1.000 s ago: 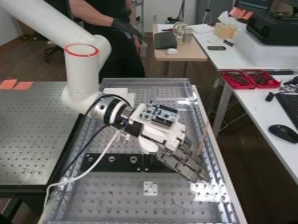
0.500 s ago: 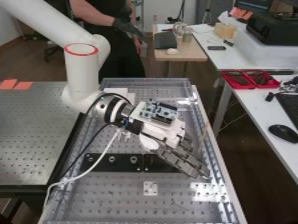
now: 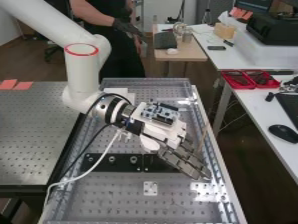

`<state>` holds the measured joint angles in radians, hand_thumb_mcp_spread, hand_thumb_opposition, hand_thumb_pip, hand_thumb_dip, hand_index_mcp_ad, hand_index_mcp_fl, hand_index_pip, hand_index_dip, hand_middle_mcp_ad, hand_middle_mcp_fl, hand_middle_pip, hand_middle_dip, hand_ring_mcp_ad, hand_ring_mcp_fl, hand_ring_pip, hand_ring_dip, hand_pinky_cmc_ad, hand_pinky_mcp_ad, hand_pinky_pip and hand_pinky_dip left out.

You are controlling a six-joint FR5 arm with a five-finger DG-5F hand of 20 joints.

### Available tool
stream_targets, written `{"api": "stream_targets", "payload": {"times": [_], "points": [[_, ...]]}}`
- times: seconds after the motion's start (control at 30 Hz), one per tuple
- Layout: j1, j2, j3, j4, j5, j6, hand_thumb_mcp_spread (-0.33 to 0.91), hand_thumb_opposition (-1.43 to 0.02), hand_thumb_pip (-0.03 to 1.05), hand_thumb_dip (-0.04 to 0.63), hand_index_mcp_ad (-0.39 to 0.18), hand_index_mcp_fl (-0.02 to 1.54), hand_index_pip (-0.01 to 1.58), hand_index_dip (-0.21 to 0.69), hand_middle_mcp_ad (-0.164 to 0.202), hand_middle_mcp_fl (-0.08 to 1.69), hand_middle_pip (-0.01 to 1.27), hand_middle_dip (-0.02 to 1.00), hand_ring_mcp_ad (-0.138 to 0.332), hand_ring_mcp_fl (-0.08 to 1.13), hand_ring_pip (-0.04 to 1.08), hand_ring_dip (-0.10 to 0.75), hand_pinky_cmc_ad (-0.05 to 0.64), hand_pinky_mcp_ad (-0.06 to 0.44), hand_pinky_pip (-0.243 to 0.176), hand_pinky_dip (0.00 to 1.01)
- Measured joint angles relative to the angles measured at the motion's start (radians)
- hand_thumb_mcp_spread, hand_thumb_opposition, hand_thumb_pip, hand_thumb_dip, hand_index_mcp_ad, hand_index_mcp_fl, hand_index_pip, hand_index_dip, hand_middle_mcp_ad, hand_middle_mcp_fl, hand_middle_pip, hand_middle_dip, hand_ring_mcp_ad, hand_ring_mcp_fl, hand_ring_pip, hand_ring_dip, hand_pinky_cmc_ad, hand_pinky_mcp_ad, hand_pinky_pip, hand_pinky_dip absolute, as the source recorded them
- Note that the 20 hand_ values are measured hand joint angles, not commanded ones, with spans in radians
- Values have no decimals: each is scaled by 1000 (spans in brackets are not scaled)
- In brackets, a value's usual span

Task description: Grab the drill bit and place it in the clear container

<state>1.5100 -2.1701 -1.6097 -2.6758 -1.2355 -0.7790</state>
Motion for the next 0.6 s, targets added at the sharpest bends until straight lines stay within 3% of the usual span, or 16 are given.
{"api": "stream_targets", "payload": {"times": [0.23, 0.33, 0.6], "points": [[1, -1, 0, 2, 1, 0, 515, -913, 613, 333, -138, 475, 1086, 346, 44, 367, 110, 269, 180, 96, 106, 26, 328, 150, -75, 141], [1, -1, -1, 6, 4, 0, 518, -911, 606, 330, -138, 555, 1201, 332, 44, 367, 110, 269, 180, 96, 103, 26, 328, 150, -75, 141], [1, -1, -6, 25, 1, 2, 555, -949, 581, 330, -134, 606, 1243, 328, 40, 380, 110, 269, 176, 99, 106, 26, 330, 150, -75, 141]]}}
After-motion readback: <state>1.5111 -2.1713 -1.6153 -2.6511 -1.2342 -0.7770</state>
